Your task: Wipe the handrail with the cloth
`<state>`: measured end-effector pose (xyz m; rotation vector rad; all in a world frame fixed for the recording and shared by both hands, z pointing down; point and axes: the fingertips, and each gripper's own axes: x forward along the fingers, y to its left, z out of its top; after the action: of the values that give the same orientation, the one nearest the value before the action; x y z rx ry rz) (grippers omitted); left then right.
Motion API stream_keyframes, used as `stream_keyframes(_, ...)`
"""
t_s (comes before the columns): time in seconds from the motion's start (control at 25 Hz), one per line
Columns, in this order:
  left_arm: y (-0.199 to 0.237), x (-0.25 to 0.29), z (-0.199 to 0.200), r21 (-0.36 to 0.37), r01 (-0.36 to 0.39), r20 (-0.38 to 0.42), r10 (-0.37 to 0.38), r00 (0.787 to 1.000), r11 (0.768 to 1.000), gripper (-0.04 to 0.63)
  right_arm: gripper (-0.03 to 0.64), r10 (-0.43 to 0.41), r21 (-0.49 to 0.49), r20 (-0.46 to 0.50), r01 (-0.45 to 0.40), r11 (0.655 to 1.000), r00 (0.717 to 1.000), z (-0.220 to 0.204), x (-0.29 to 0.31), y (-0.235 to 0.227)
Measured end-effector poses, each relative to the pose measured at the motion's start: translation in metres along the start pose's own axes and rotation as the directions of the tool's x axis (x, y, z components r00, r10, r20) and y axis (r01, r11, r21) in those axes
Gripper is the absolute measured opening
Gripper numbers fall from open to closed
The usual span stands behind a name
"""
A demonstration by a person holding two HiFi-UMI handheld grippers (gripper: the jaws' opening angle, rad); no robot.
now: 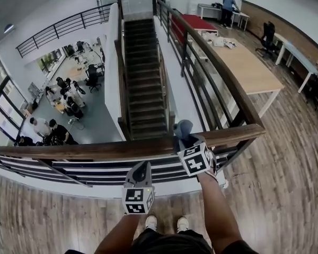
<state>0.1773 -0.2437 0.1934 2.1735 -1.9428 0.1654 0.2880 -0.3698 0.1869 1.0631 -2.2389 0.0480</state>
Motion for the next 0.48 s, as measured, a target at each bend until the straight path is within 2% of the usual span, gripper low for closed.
stream_keyframes(0.2,-0.046,0.018,-0.004,-0.012,0.015,-0.014,-0.015,1.000,1.000,0.003,0.110,-0.035,0.029,-0.001,0.035,0.999,0.999,-0.036,-0.017,-0.070)
stream_keyframes(0.48,-0.098,0.022,-0.011,-0.005,0.059,-0.032,-0.059,0.998,0.998,0.003,0.110,-0.049,0.034,-0.025,0.050,0.998,0.998,-0.070,-0.034,-0.123)
